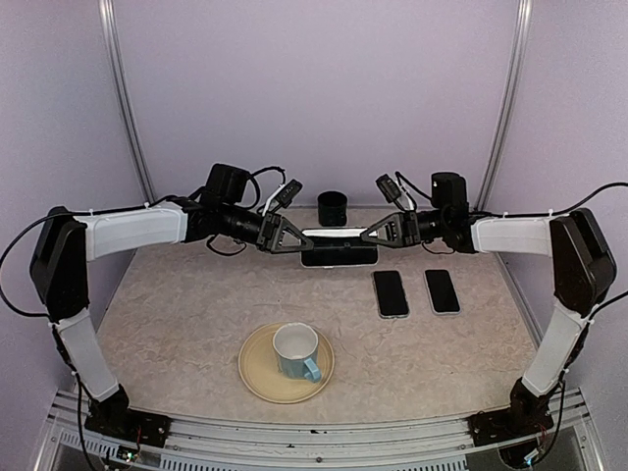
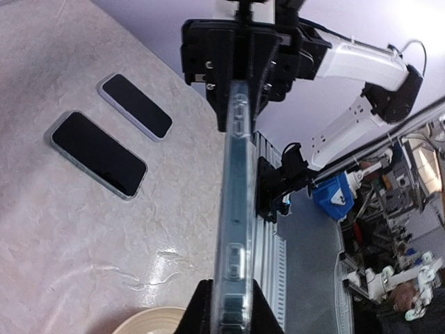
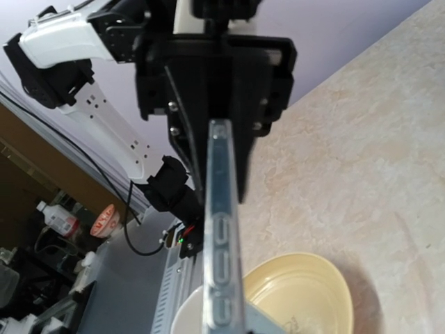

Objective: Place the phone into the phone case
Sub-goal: Pass from the right arm to the left

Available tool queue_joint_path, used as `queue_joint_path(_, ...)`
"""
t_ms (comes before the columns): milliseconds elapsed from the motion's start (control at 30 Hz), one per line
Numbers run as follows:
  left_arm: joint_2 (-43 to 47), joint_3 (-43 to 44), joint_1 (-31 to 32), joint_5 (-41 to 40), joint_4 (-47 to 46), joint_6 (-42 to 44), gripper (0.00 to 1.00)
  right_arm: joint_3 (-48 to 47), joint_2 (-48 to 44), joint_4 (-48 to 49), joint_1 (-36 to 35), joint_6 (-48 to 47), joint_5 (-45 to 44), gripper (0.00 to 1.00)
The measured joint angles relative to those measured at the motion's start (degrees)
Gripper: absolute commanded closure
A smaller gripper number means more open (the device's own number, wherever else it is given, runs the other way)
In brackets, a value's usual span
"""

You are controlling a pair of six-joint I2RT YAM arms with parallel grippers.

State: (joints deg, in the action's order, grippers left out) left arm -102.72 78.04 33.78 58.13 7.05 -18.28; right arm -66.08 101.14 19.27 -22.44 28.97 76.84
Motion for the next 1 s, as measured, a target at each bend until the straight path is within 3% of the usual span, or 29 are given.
queue_joint_path(367, -0.09, 0.42, 0.7, 0.17, -0.28, 0.44, 1.0, 0.0, 0.22, 0.55, 0.11, 2.16, 1.42, 0.98)
queue_joint_path(467, -0.09, -0.02, 0.72, 0.22, -2.21, -1.68, 1.0, -0.02, 0.22, 1.11, 0.24, 3.19, 1.42, 0.86)
queue_joint_path(533, -0.09, -0.72, 0.76, 0.24, -4.15, -3.23, 1.0, -0.02, 0.22, 1.42, 0.35, 3.69, 1.27, 0.71)
queue_joint_path(767, -0.11, -4.44, 1.46, -2.08, -11.58, -9.07, 1.0, -0.74, 0.22, 3.78, 0.52, 5.9, -1.33, 0.43)
queue_joint_path(1000, 0.2, -8.11, 1.31, -4.72, -20.68, -15.89, 1.0, 0.02, 0.0, 8.66, 1.05, 10.36, -4.74, 0.24)
